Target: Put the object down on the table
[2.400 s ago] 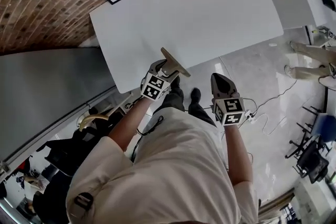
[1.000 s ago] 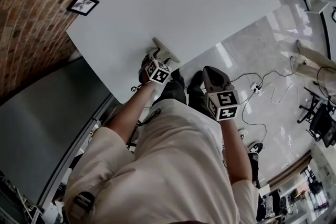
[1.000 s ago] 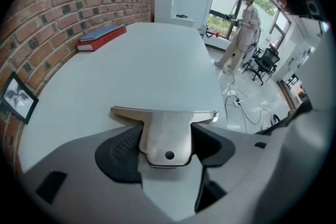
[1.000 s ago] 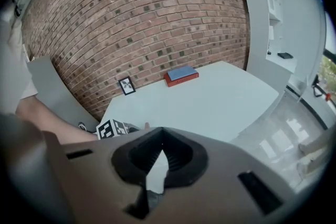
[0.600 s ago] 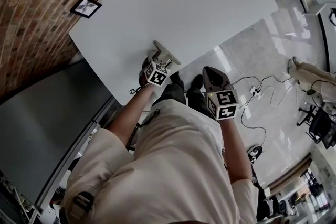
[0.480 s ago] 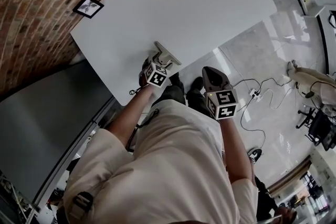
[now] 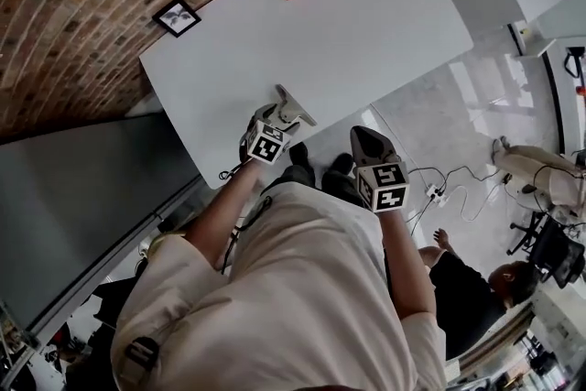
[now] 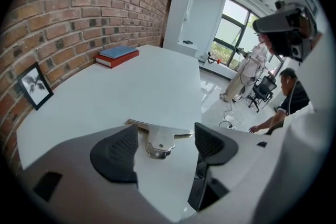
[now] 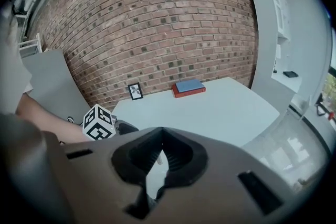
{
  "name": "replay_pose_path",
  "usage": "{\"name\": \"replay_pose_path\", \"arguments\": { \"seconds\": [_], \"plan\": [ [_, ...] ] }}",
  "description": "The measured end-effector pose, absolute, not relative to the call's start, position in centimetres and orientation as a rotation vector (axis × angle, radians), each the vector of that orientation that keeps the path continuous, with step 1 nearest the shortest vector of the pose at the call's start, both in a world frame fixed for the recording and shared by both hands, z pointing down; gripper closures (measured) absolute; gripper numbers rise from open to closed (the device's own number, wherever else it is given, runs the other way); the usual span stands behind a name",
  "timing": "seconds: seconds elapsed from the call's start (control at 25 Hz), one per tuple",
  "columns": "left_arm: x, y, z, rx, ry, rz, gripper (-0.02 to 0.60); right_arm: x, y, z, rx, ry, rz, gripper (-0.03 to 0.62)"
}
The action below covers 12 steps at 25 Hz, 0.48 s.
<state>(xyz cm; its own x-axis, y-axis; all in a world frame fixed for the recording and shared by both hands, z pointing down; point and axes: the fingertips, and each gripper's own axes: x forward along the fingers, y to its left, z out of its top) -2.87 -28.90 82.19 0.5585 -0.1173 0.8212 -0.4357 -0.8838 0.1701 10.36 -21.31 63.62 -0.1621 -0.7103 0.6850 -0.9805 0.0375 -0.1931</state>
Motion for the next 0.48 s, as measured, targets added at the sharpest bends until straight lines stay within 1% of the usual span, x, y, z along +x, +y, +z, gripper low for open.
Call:
{"name": "replay_pose_path", "arguments": {
  "seconds": [0.12,0.4,0.48],
  "plan": [
    [-3.0,-29.1,79.9,2.454,-0.509,1.160,0.281,10.7,-20.9,63.0,1.697,-1.934,0.868,0.592],
    [-3.0,-27.9,75.4,2.465,-0.649,1.026,0.331,12.4,-20.1,61.0,1.627,-2.013,0.778,0.592],
    [-2.7,-27.8,74.0,2.469,-0.710,0.987,0.356,13.3,-20.3,60.6,1.589,-2.045,0.752,0.592]
  ]
}}
